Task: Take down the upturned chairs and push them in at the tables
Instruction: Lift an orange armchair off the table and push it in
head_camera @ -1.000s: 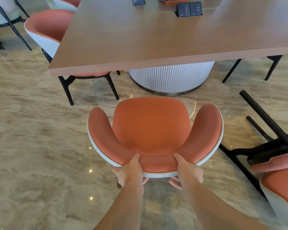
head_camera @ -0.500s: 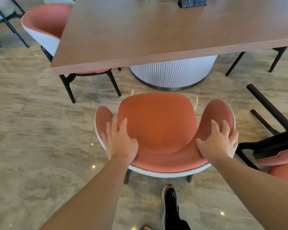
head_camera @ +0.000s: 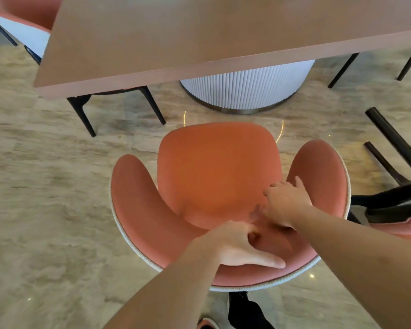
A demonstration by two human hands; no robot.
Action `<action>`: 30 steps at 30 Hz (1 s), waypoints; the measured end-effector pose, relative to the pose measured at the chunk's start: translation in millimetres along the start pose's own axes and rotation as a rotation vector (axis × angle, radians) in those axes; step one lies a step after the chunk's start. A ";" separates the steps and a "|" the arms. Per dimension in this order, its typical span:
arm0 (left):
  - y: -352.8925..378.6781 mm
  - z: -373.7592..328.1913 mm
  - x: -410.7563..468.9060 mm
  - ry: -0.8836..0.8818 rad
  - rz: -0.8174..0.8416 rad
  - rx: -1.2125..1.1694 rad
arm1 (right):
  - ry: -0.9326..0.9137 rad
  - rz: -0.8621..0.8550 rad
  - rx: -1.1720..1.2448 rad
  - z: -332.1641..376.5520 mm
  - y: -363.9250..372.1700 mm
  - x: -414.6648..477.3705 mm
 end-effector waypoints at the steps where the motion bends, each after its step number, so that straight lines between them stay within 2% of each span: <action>1: 9.4 -7.6 0.0 0.048 0.017 0.089 | -0.018 0.032 0.010 7.3 6.3 3.1; 4: 16.7 -20.8 -4.5 0.181 -0.096 0.389 | -0.107 0.119 0.068 31.3 23.9 7.2; 7: 13.5 -25.8 -14.3 0.204 -0.261 0.464 | -0.144 0.142 0.148 44.0 23.2 1.5; 11: 19.9 -14.3 -41.1 0.260 -0.459 0.637 | -0.157 0.046 0.226 47.9 4.6 -25.8; 15: 14.5 22.7 -70.0 0.217 -0.556 0.824 | -0.220 -0.073 0.312 63.8 -10.8 -71.1; 18: 4.9 42.5 -78.9 0.122 -0.592 0.879 | -0.318 -0.182 0.271 76.0 -12.1 -105.3; 20: 4.1 41.9 -78.7 0.120 -0.583 0.881 | -0.413 -0.211 0.226 80.4 -7.4 -122.7; 22: 3.9 39.7 -78.4 0.132 -0.576 0.871 | -0.487 -0.194 0.060 80.5 6.2 -130.8; 24: 4.0 41.4 -78.9 0.128 -0.575 0.871 | -0.481 -0.239 -0.085 75.1 15.5 -131.1; 27: 2.3 43.3 -78.2 0.129 -0.623 0.874 | -0.438 -0.338 -0.163 70.3 13.8 -126.3; 30: 0.6 43.5 -79.1 0.114 -0.642 0.833 | -0.468 -0.328 -0.202 74.1 13.9 -124.8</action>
Point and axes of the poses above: each hand's wrist, its own x-axis towards the middle knuckle, its own y-axis out of the palm, z = x × y, the point moved 9 cm from there along x, towards the middle knuckle, and after that the axes turned 1 degree about y, right-handed, at the moved point
